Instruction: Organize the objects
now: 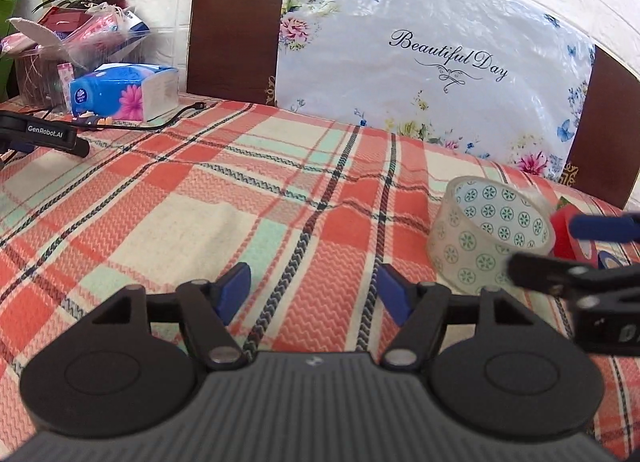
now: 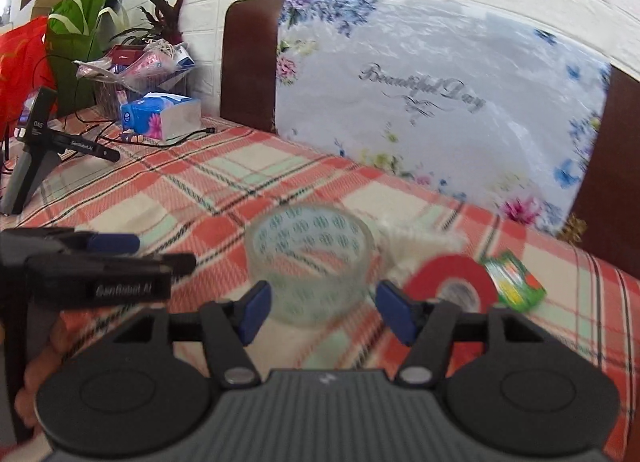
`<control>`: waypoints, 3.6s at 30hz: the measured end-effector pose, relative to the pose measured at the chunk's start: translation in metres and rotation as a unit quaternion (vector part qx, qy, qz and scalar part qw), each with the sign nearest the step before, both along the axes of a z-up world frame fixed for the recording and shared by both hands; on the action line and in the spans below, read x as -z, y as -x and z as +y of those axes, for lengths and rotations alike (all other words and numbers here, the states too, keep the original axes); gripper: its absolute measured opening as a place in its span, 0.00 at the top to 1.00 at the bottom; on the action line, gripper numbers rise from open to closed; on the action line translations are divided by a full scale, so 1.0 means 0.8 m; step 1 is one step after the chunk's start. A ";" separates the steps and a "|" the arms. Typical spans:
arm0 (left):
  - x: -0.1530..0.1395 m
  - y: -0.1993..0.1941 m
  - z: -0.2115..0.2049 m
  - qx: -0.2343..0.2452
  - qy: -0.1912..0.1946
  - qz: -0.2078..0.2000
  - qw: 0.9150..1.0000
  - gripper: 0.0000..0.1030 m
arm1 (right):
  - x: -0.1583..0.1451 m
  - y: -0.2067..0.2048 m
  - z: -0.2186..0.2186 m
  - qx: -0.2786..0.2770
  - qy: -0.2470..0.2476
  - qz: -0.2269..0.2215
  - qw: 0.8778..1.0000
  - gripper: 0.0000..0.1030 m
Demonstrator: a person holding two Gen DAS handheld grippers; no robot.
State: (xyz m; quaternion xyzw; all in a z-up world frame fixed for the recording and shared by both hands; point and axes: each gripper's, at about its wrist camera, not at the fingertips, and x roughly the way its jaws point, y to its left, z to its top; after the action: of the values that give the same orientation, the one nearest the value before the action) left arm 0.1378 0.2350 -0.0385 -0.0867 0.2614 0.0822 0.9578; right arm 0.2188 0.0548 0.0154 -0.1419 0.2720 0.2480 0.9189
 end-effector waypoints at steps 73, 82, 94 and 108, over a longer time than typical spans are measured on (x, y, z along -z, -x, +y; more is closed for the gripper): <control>-0.157 -0.031 -0.478 0.320 -0.070 0.016 0.945 0.53 | -0.045 0.119 -0.377 0.312 -0.068 -0.176 0.931 0.12; -0.154 0.026 -0.438 0.319 -0.094 0.038 0.942 0.50 | -0.067 0.204 -0.396 0.356 -0.180 -0.141 0.906 0.12; -0.140 0.073 -0.396 0.303 -0.107 0.048 0.946 0.38 | -0.070 0.242 -0.429 0.389 -0.270 -0.085 0.877 0.12; -0.136 0.085 -0.380 0.287 -0.110 0.040 0.951 0.26 | -0.078 0.258 -0.419 0.396 -0.275 -0.086 0.872 0.10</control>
State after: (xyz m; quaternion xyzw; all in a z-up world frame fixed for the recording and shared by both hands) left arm 0.0695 -0.0691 0.0699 0.1009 0.3029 -0.1642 0.9333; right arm 0.0122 -0.2808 0.0774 0.2152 0.1461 -0.0848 0.9618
